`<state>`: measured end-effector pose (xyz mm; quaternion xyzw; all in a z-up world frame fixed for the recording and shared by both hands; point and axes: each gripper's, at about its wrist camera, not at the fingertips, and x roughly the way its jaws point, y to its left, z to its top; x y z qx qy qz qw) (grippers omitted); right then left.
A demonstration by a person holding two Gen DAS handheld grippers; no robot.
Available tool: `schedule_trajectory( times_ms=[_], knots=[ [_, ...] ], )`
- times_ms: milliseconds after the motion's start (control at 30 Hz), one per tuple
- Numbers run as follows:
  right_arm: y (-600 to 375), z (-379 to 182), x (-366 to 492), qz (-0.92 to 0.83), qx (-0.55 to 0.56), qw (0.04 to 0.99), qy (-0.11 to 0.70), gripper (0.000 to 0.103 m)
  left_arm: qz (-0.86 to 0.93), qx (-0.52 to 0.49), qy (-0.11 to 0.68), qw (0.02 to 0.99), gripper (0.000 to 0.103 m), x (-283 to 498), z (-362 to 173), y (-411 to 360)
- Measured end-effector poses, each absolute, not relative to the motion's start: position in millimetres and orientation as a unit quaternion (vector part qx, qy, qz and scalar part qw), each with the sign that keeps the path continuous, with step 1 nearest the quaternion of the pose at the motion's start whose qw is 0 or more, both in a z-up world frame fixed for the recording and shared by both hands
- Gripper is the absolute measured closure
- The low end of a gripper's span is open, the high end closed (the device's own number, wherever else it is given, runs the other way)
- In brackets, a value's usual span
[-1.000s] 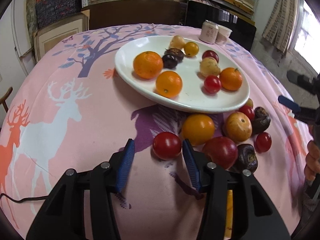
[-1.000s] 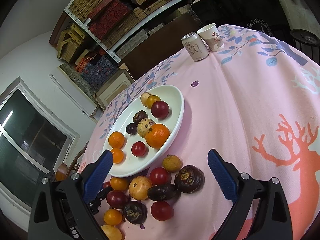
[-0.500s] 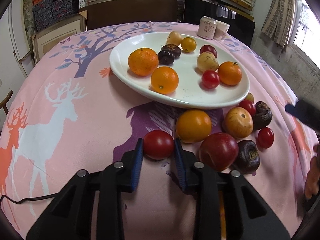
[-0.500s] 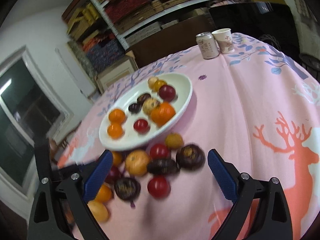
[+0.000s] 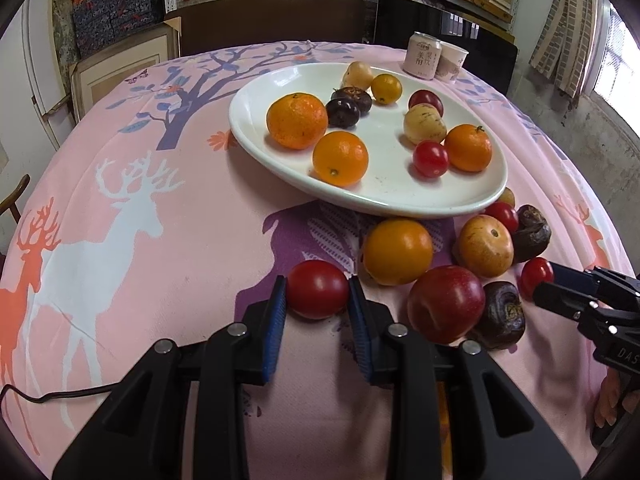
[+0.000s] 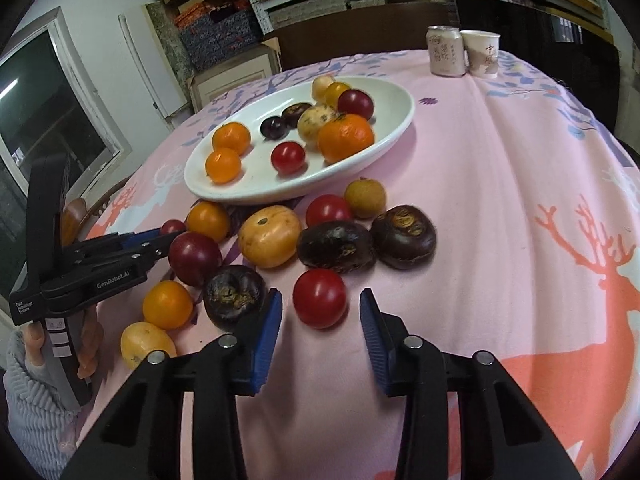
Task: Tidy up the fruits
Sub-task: 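Grasp a red tomato with the left tool while the right tool grasps another red tomato, then carry both red tomatoes over the white plate and open both tools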
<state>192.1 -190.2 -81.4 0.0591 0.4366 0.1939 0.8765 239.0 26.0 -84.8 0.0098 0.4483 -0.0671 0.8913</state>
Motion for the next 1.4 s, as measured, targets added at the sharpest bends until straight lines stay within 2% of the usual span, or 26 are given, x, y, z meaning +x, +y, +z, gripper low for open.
schedule_trajectory(
  times_ms=[33, 67, 100, 300, 433, 600, 733, 933, 967, 1000, 1067, 1167, 1233, 1300, 1400],
  knots=[
    [-186.5, -81.7, 190.7, 0.194, 0.057, 0.875, 0.439, 0.062, -0.067, 0.011, 0.448, 0.891, 0.073, 238.9, -85.0, 25.6],
    [-184.3, -80.6, 191.8, 0.195, 0.054, 0.877, 0.436, 0.066, -0.066, 0.012, 0.448, 0.892, 0.073, 238.6, -85.2, 25.2],
    [-183.4, -80.1, 191.8, 0.199, 0.053, 0.877, 0.435, 0.075, -0.066, 0.012, 0.448, 0.892, 0.073, 238.4, -85.3, 24.9],
    [-191.5, -69.2, 185.4, 0.21, 0.072, 0.885, 0.408, 0.075, -0.067, 0.006, 0.441, 0.895, 0.073, 235.8, -81.0, 25.9],
    [-197.9, -49.9, 186.8, 0.207, 0.079, 0.898, 0.38, 0.075, -0.082, -0.02, 0.415, 0.906, 0.073, 240.0, -58.0, 27.7],
    [-193.1, -15.9, 230.5, 0.205, 0.081, 0.906, 0.361, 0.075, -0.086, -0.033, 0.401, 0.911, 0.073, 282.0, -34.0, 19.1],
    [-169.6, -20.7, 265.5, 0.219, 0.077, 0.896, 0.38, 0.075, -0.089, -0.061, 0.416, 0.903, 0.073, 318.3, -33.5, 15.1],
    [-143.2, -38.2, 271.3, 0.225, 0.027, 0.895, 0.384, 0.075, -0.1, -0.061, 0.419, 0.9, 0.071, 351.3, -40.5, -0.1],
    [-143.1, -38.8, 270.9, 0.226, 0.028, 0.896, 0.382, 0.071, -0.097, -0.059, 0.419, 0.901, 0.059, 352.2, -42.1, -1.0],
    [-144.9, -38.6, 271.4, 0.23, 0.034, 0.897, 0.377, 0.054, -0.092, -0.059, 0.418, 0.902, 0.054, 353.2, -43.5, -1.6],
    [-149.0, -34.7, 269.0, 0.226, 0.037, 0.904, 0.361, 0.04, -0.107, -0.068, 0.414, 0.901, 0.046, 350.5, -43.0, -0.5],
    [-158.7, -23.7, 260.0, 0.221, 0.038, 0.916, 0.333, 0.04, -0.105, -0.066, 0.402, 0.907, 0.043, 341.8, -35.8, 3.9],
    [-169.5, -17.9, 256.2, 0.219, 0.059, 0.92, 0.32, 0.032, -0.103, -0.075, 0.394, 0.91, 0.036, 332.3, -30.2, 11.7],
    [-184.8, -15.3, 254.3, 0.209, 0.087, 0.923, 0.312, 0.021, -0.094, -0.08, 0.39, 0.913, 0.035, 321.8, -27.8, 18.0],
    [-207.4, -17.5, 257.6, 0.201, 0.142, 0.916, 0.318, 0.019, -0.08, -0.068, 0.391, 0.915, 0.035, 298.7, -29.4, 22.1]
  ],
)
